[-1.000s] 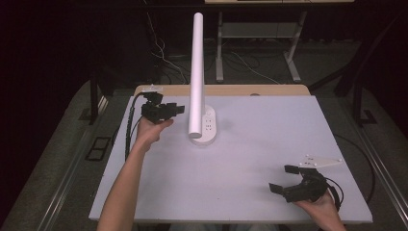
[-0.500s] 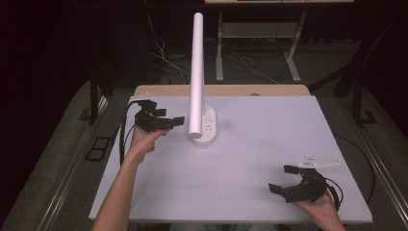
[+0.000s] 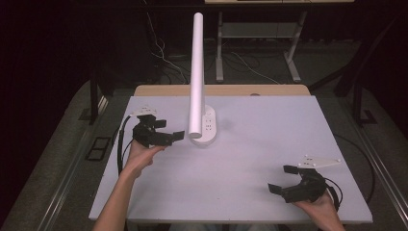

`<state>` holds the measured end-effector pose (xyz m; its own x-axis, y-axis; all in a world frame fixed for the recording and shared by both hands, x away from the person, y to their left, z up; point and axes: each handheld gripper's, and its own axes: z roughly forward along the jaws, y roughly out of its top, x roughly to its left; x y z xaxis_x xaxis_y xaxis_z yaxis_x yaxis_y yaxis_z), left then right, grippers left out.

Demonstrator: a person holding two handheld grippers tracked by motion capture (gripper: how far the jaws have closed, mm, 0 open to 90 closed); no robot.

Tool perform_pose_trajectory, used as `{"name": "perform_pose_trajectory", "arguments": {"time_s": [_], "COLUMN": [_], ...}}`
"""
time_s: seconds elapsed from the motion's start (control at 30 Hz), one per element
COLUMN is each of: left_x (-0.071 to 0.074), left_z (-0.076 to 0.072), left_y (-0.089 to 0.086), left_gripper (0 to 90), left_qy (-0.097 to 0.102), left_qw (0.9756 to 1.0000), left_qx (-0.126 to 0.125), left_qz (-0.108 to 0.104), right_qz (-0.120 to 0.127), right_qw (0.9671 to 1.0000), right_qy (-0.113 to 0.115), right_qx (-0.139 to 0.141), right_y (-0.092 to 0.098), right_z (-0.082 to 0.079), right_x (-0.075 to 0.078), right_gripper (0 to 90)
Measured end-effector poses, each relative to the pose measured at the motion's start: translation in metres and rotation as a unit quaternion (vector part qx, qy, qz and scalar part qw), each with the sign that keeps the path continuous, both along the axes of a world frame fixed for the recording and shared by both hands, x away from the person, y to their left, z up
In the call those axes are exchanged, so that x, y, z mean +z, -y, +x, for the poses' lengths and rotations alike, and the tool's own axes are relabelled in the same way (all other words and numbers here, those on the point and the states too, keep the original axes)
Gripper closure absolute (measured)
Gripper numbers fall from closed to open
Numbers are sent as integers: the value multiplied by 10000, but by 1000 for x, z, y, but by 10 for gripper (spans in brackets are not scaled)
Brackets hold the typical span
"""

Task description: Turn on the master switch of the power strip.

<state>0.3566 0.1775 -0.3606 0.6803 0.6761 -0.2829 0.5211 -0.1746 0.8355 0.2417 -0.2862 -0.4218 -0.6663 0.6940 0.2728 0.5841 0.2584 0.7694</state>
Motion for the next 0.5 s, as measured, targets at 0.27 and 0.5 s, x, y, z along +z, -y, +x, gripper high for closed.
{"name": "perform_pose_trajectory", "arguments": {"time_s": [0.27,0.5], "left_x": [-4,-13], "left_z": [-22,-45], "left_y": [-4,-6], "left_gripper": [0,0], "left_qy": [78,106], "left_qw": [9999,9999], "left_qx": [-15,-64], "left_qz": [-111,-116], "right_qz": [10,2], "right_qw": [10000,10000], "right_qy": [-12,17], "right_qx": [-2,-16], "right_y": [1,2], "right_z": [0,0], "right_x": [0,0], "right_gripper": [1,1]}}
